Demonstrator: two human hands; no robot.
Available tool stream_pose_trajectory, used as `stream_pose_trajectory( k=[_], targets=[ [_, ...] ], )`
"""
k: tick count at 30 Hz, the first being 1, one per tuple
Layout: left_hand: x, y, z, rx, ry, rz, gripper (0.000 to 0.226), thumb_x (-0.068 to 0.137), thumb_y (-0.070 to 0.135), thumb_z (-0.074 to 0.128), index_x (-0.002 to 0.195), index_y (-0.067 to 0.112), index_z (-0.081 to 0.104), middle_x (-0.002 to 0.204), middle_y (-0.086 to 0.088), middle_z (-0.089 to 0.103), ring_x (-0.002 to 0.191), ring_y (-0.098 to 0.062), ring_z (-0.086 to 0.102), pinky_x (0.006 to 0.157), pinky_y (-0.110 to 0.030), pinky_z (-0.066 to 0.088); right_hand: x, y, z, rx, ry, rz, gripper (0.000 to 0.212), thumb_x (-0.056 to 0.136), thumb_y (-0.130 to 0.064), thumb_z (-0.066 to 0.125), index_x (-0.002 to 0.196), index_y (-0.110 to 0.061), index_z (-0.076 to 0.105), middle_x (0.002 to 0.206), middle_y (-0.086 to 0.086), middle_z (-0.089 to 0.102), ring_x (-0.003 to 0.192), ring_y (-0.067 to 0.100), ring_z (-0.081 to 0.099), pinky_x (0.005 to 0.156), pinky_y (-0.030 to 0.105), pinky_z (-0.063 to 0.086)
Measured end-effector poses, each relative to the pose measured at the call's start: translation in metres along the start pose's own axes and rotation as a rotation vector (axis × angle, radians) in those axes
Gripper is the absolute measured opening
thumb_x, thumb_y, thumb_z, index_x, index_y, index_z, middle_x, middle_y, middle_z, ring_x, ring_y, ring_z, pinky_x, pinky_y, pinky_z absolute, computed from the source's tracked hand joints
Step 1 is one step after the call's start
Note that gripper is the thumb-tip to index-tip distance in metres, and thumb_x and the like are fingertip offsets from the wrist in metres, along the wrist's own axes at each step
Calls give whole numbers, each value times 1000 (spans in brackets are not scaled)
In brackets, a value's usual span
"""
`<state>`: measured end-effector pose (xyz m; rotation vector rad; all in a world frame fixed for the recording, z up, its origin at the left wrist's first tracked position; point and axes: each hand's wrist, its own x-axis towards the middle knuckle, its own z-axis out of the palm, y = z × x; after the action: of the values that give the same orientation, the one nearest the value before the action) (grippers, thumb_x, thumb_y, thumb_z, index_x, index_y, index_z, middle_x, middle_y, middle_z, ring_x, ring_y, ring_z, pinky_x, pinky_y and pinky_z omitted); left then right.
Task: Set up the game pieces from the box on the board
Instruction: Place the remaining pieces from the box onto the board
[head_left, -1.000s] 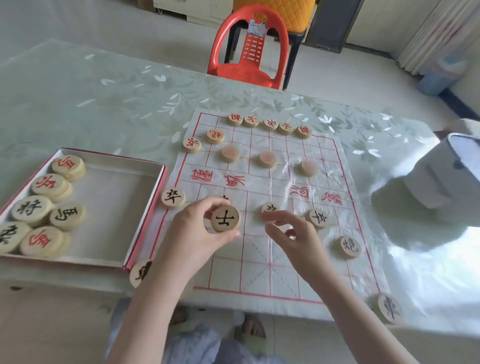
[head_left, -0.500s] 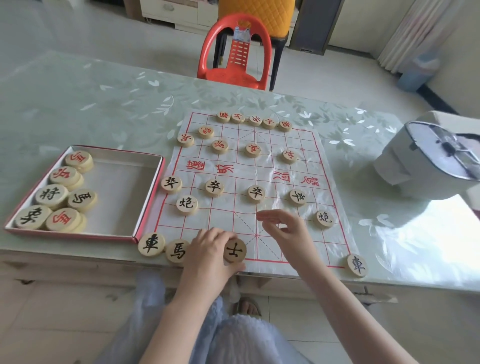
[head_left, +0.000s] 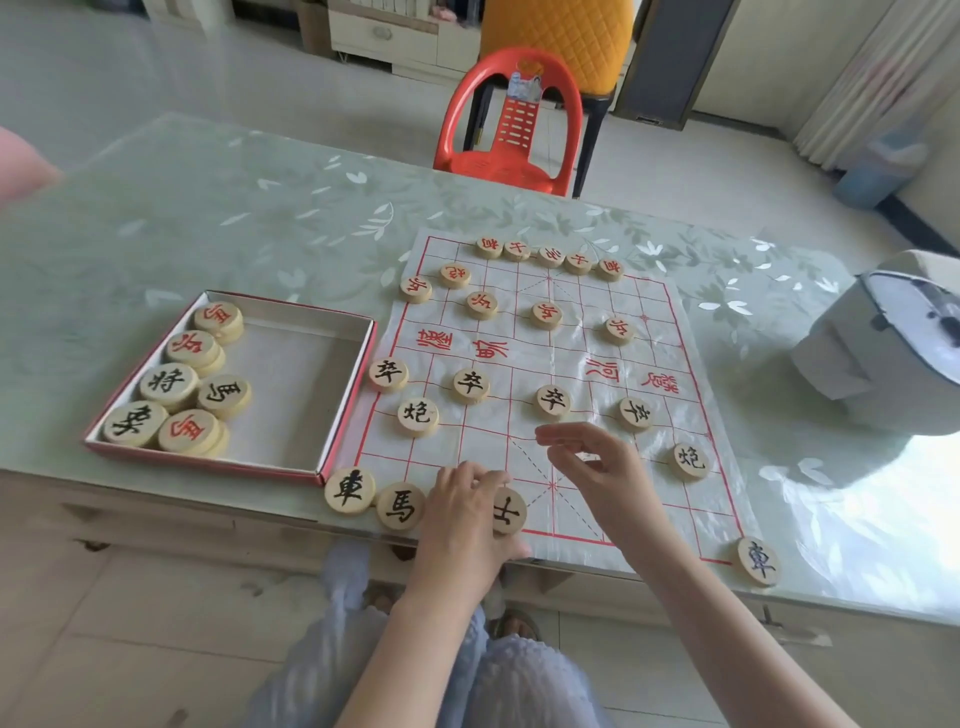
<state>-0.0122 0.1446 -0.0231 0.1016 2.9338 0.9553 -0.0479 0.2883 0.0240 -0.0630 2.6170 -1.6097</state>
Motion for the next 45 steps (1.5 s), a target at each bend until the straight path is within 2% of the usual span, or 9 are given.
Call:
stream_pose_trajectory(
  k=[7, 12, 16, 24, 29, 34, 36, 40, 45],
  targets=[
    [-12, -30, -51, -259, 344, -3, 36, 81, 22, 67, 116, 24, 60, 113, 10, 57, 102, -10, 48, 88, -18, 35, 10, -25, 33, 29, -51, -56, 23, 87, -6, 55, 93, -23, 69, 92, -15, 69, 86, 2, 60, 73, 11, 46],
    [-20, -114, -109, 1, 584, -245, 33, 75, 5, 69, 107, 11, 66, 103, -10, 67, 96, -33, 55, 87, -39, 39, 14, -51, 71, 50, -133, -103, 22, 87, -6, 54, 95, -20, 70, 90, -17, 67, 83, -4, 57, 71, 5, 43],
    [-16, -172, -136, 223, 587, -389, 28, 71, 12, 73, 99, 8, 68, 96, -19, 69, 92, -38, 59, 84, -44, 37, 15, -61, 96, 60, -182, -111, 21, 87, -7, 54, 97, -17, 70, 94, -10, 69, 92, 9, 60, 74, 7, 44],
    [1, -178, -145, 215, 457, -445, 46, 66, 28, 79, 108, 16, 66, 107, -12, 68, 104, -37, 48, 85, -42, 37, 17, -66, 112, 42, -223, -95, 22, 88, -7, 53, 99, -18, 68, 91, -13, 67, 90, 7, 58, 71, 3, 42],
    [-8, -172, -153, -126, 670, -387, 50, 62, 17, 81, 109, 20, 62, 101, -1, 70, 96, -27, 61, 83, -37, 46, 17, -66, 121, 37, -238, -98, 21, 88, -9, 53, 97, -22, 68, 92, -13, 67, 81, -7, 55, 72, 2, 41],
    [-28, -160, -167, -567, 810, -394, 54, 69, 13, 78, 118, 18, 57, 107, 1, 64, 96, -16, 61, 88, -28, 46, 28, -80, 161, -15, -305, -142, 25, 87, -5, 51, 104, -13, 68, 96, -5, 67, 79, 2, 55, 69, 5, 41],
    [-32, -163, -169, -610, 814, -382, 55, 69, 12, 79, 119, 19, 57, 112, -3, 65, 99, -17, 63, 91, -33, 48, 35, -88, 187, -68, -371, -153, 32, 85, 0, 47, 108, -11, 66, 105, 0, 68, 81, 8, 57, 66, 9, 43],
    [-34, -166, -169, -616, 798, -392, 54, 67, 11, 80, 115, 23, 59, 113, -2, 65, 103, -17, 63, 94, -38, 48, 53, -99, 237, -272, -534, -295, 51, 80, 8, 44, 122, -16, 59, 122, 5, 63, 105, 22, 54, 87, 23, 40],
    [-32, -163, -169, -613, 782, -320, 52, 66, 5, 79, 104, 35, 58, 109, 2, 65, 103, -11, 62, 93, -36, 49, 69, -106, 263, -621, -601, -502, 41, 86, -7, 51, 125, -17, 55, 121, 15, 46, 111, 33, 35, 96, 39, 32]
  ],
)
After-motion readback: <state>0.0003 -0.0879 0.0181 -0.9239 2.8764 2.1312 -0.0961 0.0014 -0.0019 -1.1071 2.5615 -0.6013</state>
